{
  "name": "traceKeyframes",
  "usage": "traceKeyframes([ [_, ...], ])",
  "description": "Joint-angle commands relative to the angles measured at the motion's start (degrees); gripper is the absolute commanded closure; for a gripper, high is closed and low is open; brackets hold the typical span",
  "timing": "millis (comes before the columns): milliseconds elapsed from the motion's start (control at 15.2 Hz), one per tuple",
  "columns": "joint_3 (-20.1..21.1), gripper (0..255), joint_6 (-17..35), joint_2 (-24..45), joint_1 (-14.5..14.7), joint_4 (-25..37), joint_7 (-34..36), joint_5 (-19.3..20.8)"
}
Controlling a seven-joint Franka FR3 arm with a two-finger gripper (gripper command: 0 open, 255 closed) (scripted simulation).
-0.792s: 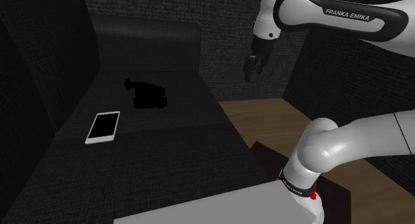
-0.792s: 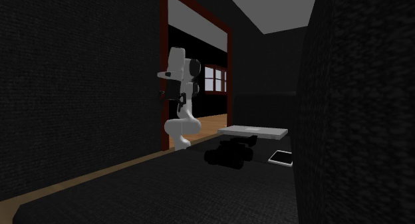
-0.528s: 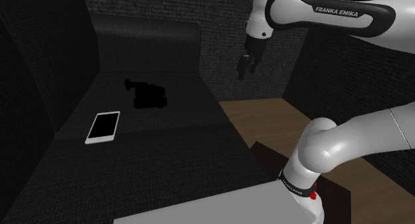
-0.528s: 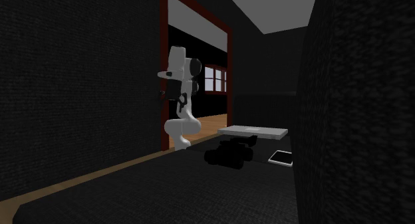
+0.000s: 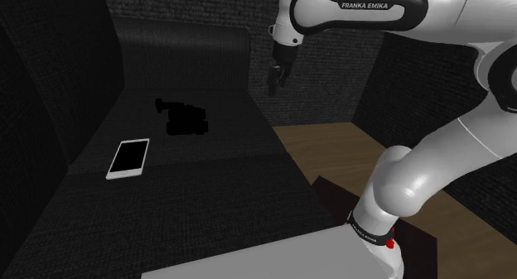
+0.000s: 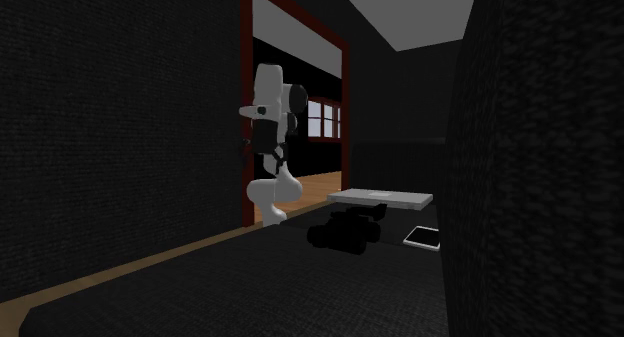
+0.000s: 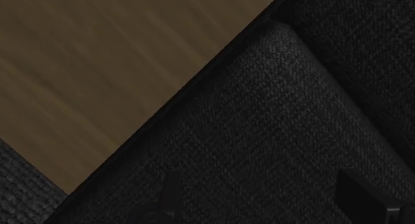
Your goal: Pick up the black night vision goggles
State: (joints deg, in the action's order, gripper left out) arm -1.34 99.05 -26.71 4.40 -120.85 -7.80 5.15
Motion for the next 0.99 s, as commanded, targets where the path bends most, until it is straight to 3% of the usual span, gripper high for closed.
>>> traceKeyframes([
  [0, 0.14, 0, 0.95, 4.10, 1.15, 3.19, -2.25, -0.62],
  [924, 3.37, 0, 0.98, 31.43, 6.86, 30.29, -17.29, -4.26],
])
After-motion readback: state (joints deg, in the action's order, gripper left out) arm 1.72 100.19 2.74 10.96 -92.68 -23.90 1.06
